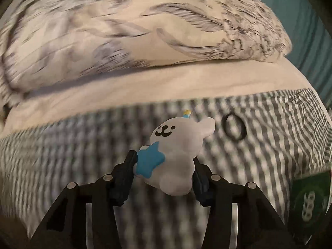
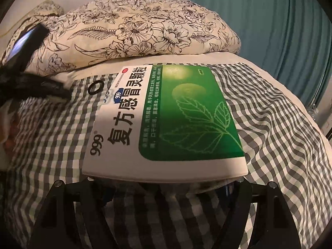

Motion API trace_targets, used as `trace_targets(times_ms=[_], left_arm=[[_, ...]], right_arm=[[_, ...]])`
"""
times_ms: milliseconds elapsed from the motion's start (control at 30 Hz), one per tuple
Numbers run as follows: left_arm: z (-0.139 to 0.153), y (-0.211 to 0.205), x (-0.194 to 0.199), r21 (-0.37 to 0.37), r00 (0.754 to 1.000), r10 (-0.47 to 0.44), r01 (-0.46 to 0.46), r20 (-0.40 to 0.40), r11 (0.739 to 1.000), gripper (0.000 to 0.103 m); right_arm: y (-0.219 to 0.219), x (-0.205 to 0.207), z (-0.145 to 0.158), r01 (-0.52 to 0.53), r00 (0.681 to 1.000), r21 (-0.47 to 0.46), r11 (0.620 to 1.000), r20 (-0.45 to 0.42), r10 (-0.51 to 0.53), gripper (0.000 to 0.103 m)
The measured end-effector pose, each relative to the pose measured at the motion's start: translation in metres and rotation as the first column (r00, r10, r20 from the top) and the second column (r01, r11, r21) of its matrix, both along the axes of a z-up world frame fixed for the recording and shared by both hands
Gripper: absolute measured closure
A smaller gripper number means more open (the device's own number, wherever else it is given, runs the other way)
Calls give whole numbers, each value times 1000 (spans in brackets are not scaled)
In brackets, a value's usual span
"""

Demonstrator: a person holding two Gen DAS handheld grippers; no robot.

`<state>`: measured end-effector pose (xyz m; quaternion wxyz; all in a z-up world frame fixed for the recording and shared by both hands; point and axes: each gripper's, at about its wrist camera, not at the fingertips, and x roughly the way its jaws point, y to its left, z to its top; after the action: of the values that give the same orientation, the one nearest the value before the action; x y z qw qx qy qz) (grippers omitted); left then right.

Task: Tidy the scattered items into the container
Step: 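Carry the medicine box and plush toy into the cardboard box and release both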

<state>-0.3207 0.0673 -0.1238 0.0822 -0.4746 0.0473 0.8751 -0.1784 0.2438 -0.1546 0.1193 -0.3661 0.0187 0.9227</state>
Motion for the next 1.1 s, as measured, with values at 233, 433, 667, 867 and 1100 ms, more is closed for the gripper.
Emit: trace_targets(times_ms=[233,433,667,867,1100], left_arm=[[35,-67,103,55,984,180,-180,5,982,53],[75,-84,157,71,972,237,-236,-2,969,53],[128,-114,206,105,955,283,-274,-86,956,53],[175,-171,254,135,911,375,-356,-169,925,53],[196,-253,304,139,845,504,-486,-177,863,53]], right_arm=[[-7,31,41,-59,994,-15,998,-91,57,27],[-38,73,89,-172,978,-57,983,-133,163,27],[-89,106,135,-318,941,-88,944,-147,303,27],[-148,127,177,-436,889,-75,897,-190,417,27],[-221,154,205,-570,813,-79,818,-197,547,27]])
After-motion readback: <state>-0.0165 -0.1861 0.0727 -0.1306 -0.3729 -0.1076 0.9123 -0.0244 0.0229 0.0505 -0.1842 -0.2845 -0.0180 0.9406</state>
